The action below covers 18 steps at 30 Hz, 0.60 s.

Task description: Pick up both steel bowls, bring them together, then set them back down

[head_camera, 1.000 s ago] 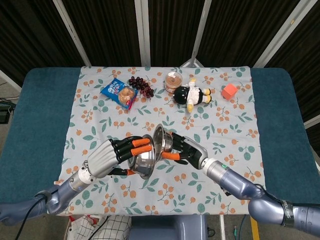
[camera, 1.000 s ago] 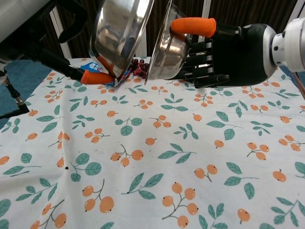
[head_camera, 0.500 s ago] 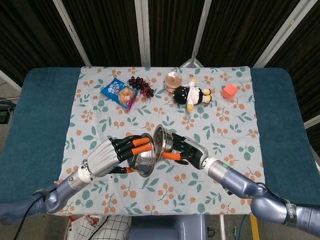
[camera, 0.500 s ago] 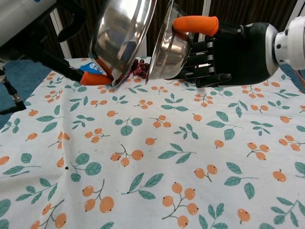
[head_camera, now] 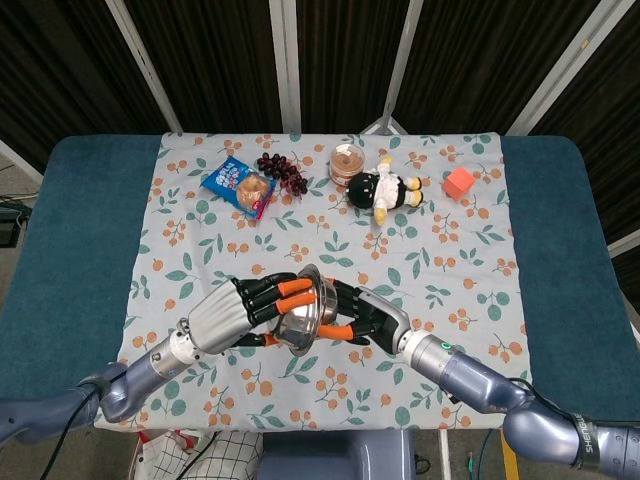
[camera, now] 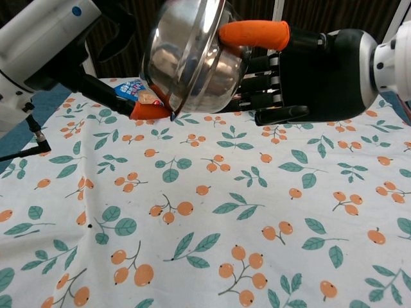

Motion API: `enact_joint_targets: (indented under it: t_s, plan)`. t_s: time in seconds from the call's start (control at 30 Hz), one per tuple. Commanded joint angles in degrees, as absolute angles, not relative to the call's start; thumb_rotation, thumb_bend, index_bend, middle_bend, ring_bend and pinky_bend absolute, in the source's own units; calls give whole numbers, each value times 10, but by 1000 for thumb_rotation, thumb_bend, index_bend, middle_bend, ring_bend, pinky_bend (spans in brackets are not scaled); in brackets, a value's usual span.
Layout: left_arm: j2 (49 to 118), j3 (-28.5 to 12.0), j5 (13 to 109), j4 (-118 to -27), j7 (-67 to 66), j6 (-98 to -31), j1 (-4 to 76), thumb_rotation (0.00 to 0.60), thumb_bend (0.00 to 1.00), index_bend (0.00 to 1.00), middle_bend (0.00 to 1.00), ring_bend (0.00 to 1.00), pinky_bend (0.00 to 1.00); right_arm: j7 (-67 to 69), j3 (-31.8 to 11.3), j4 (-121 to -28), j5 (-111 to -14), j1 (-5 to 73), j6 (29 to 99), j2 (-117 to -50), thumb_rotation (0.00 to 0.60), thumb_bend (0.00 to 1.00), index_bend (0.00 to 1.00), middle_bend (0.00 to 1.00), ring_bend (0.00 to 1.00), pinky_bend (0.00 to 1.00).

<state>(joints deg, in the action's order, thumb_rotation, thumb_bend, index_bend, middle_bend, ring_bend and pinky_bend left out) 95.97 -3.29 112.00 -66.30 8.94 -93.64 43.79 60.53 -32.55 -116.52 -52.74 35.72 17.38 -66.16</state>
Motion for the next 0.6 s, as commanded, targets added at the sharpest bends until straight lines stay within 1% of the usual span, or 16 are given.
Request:
enact_joint_targets:
  t_s: [0.03, 0.3, 0.6]
  plan:
    - [961, -32, 1120, -663, 88, -936, 439, 600, 622, 656, 768, 644, 854, 602, -327, -1164, -525, 356, 172, -662, 600, 347, 928, 857, 862, 1000]
    - [963, -30, 1118, -664, 86, -932, 441, 600, 622, 656, 768, 644, 854, 601, -341, -1165, -523, 344, 161, -657, 600, 349, 928, 857, 862, 1000]
    - [942, -22, 1132, -693, 81, -956, 433, 600, 622, 657, 769, 644, 854, 605, -357, -1137, -515, 327, 150, -655, 600, 350, 928, 858, 862, 1000]
